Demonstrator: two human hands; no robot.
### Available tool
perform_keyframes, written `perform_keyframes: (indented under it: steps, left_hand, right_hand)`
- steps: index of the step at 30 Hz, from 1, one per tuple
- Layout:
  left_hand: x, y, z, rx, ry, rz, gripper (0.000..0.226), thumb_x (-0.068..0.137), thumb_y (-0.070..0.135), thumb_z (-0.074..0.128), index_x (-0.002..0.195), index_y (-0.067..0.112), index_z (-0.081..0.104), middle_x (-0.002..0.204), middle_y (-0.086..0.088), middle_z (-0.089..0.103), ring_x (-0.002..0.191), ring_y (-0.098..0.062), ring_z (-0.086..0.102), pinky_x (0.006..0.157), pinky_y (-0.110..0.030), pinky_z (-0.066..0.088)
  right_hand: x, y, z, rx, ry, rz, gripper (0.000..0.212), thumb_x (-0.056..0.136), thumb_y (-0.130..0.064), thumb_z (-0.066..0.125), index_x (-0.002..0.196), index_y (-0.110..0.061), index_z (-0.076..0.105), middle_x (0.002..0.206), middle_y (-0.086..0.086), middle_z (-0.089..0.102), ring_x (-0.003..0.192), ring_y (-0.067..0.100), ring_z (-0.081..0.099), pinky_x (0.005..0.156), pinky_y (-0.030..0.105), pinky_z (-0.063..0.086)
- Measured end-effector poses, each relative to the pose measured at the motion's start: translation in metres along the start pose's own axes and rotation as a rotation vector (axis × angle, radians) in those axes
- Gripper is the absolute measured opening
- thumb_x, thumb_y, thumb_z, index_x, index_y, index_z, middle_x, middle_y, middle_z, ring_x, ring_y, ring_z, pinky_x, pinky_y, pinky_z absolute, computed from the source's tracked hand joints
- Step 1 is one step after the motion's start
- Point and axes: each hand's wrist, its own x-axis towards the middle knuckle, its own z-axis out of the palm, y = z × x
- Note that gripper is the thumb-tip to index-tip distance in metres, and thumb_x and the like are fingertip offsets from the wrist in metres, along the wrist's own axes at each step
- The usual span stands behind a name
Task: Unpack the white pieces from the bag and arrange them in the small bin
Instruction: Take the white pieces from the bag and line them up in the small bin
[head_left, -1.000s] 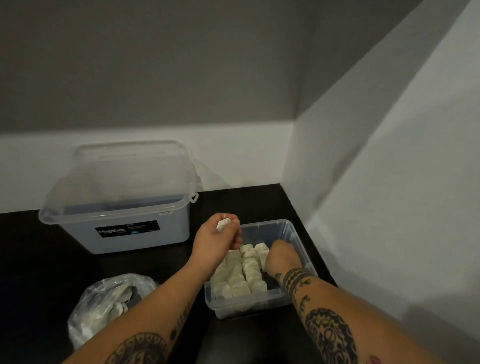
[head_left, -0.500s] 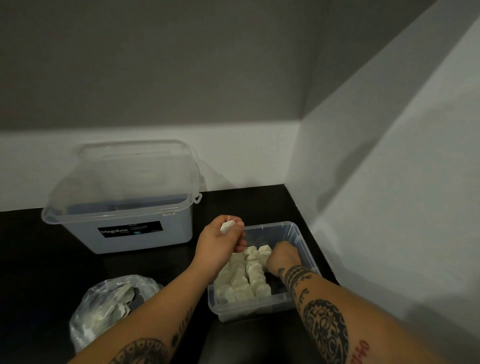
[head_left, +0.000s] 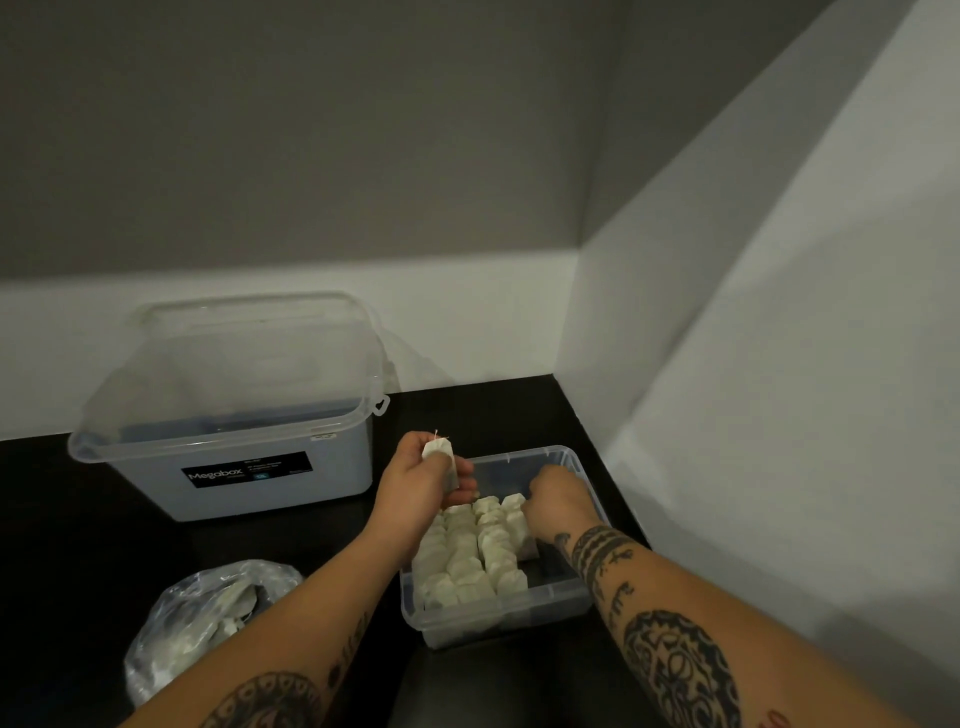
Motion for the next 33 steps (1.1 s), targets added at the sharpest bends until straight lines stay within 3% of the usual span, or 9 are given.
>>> perform_keyframes:
  steps: [3,6,9,11,17,20,23,28,33]
  left_hand:
    - [-0.002,0.001,0.003,0.01,-0.038,0.031,0.013,0.104,0.011,0.049,0.115,0.015,0.056,0.104,-0.015,0.075,0.098,-0.031,0.074,0.083,-0.044,0.064]
    - [-0.003,0.004,0.009,-0.007,-0.058,0.042,0.014,0.102,0.013,0.056,0.115,0.013,0.061,0.109,-0.004,0.077,0.107,-0.022,0.072,0.088,-0.039,0.061]
    - [-0.003,0.007,0.016,-0.016,-0.069,0.034,0.017,0.099,0.015,0.062,0.115,0.017,0.068,0.116,-0.001,0.075,0.113,-0.024,0.069,0.1,-0.046,0.057]
    - [-0.003,0.008,0.02,-0.036,-0.078,0.016,0.02,0.097,0.015,0.064,0.116,0.014,0.07,0.118,-0.008,0.073,0.115,-0.03,0.068,0.103,-0.049,0.054]
    - [-0.005,0.01,0.025,-0.031,-0.152,0.002,0.02,0.095,0.012,0.067,0.115,0.015,0.071,0.114,-0.011,0.074,0.107,-0.028,0.07,0.097,-0.043,0.055]
    - [0.0,0.008,0.019,0.153,-0.055,0.159,0.028,0.095,0.008,0.067,0.114,0.028,0.069,0.112,0.003,0.072,0.107,-0.016,0.069,0.094,-0.036,0.057]
    - [0.005,0.006,0.008,0.435,0.023,0.314,0.032,0.098,0.01,0.063,0.113,0.037,0.064,0.12,0.014,0.064,0.109,-0.003,0.061,0.092,-0.023,0.051]
    - [0.017,-0.014,-0.01,0.955,0.005,0.429,0.034,0.097,0.016,0.064,0.13,0.027,0.066,0.137,0.005,0.06,0.141,-0.017,0.043,0.116,-0.038,0.039]
    - [0.017,-0.029,-0.016,1.117,-0.103,0.332,0.051,0.1,0.022,0.058,0.149,0.035,0.047,0.163,0.005,0.035,0.152,-0.022,0.025,0.124,-0.046,0.029]
  right_hand:
    - [-0.007,-0.004,-0.021,0.135,0.026,-0.081,0.024,0.098,-0.012,0.059,0.122,-0.009,0.063,0.12,0.008,0.065,0.108,0.022,0.064,0.076,0.024,0.049]
    - [-0.017,-0.008,-0.037,0.392,0.043,-0.197,0.018,0.097,-0.018,0.063,0.114,-0.024,0.065,0.11,-0.007,0.065,0.093,0.005,0.061,0.068,0.016,0.046]
    - [-0.023,-0.011,-0.043,0.542,-0.02,-0.358,0.025,0.094,-0.027,0.07,0.119,-0.03,0.066,0.108,-0.015,0.068,0.098,-0.001,0.063,0.089,0.021,0.054]
    - [-0.027,-0.011,-0.044,0.564,-0.072,-0.421,0.031,0.094,-0.03,0.071,0.124,-0.029,0.066,0.111,-0.015,0.07,0.104,-0.002,0.065,0.093,0.021,0.053]
    - [-0.034,-0.005,-0.046,0.564,0.004,-0.398,0.004,0.096,-0.03,0.067,0.097,-0.029,0.071,0.088,-0.01,0.07,0.082,0.003,0.066,0.072,0.019,0.051]
    - [-0.034,0.001,-0.046,0.498,0.025,-0.303,0.004,0.097,-0.025,0.066,0.094,-0.024,0.068,0.084,-0.009,0.064,0.074,0.002,0.059,0.063,0.015,0.043]
    - [-0.03,0.007,-0.036,0.403,0.002,-0.192,0.004,0.099,-0.019,0.063,0.099,-0.02,0.067,0.092,-0.005,0.064,0.082,0.005,0.06,0.064,0.015,0.044]
    - [-0.024,0.008,-0.013,0.175,-0.054,-0.079,0.018,0.099,-0.013,0.058,0.116,-0.014,0.064,0.106,0.001,0.067,0.097,0.015,0.065,0.078,0.024,0.054]
    - [-0.016,0.01,-0.001,0.029,-0.069,0.048,0.025,0.099,-0.013,0.059,0.123,-0.009,0.063,0.118,0.008,0.068,0.108,0.021,0.065,0.076,0.025,0.05]
